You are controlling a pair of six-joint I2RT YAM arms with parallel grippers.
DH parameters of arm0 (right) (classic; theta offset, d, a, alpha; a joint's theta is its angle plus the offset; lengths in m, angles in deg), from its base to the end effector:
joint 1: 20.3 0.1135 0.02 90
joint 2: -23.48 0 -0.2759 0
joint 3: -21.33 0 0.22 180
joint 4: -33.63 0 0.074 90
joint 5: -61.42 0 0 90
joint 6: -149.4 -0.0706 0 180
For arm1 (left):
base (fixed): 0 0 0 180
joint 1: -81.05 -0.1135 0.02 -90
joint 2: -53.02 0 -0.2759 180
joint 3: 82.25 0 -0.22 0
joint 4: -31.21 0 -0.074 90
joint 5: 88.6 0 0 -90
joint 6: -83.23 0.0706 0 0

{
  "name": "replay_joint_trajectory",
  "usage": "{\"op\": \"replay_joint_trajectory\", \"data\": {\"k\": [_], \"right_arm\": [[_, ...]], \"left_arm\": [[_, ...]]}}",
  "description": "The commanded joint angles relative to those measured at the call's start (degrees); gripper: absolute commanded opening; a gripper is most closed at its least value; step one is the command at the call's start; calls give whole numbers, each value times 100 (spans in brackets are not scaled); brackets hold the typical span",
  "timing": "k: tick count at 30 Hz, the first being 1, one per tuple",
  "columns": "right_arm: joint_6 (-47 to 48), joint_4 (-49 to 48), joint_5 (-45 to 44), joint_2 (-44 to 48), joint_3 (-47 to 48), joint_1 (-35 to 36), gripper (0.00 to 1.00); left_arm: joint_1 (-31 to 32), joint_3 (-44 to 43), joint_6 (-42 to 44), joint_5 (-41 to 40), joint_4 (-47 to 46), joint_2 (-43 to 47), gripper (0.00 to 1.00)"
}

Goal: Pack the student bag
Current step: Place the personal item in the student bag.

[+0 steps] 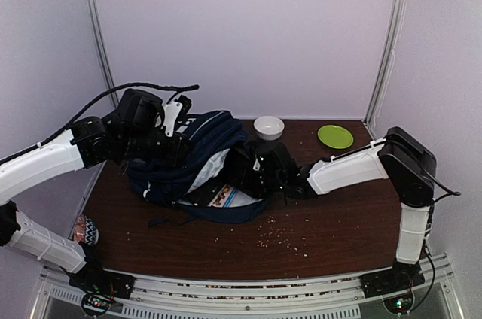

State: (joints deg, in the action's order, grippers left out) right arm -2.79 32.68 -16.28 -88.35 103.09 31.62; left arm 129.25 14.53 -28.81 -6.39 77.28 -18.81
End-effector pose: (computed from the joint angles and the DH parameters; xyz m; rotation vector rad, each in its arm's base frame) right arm 0.2582 0.3540 0.1898 0.0635 2.4047 1.3246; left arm 0.1858 -0.1934 0.3372 0.4256 2.1819 -0.5461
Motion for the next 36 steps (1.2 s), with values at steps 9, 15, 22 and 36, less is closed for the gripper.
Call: {"op": "replay_joint_trajectory", "data": {"k": [9,15,22,36], "right_arm": [[327,606,-691,-559,1410,-687,35],[388,573,-321,-80,873,-673,57],[452,607,-399,1391,-580,-543,67],[518,1112,-893,2885,-1679,152,67]], "left_arm": [[58,221,-216,469,-1033,248,0],[57,193,-222,435,-1016,1,9],[57,100,-170,530,-940,-78,62],[-214,1577,-1342,-988,-230,1281,98]]}}
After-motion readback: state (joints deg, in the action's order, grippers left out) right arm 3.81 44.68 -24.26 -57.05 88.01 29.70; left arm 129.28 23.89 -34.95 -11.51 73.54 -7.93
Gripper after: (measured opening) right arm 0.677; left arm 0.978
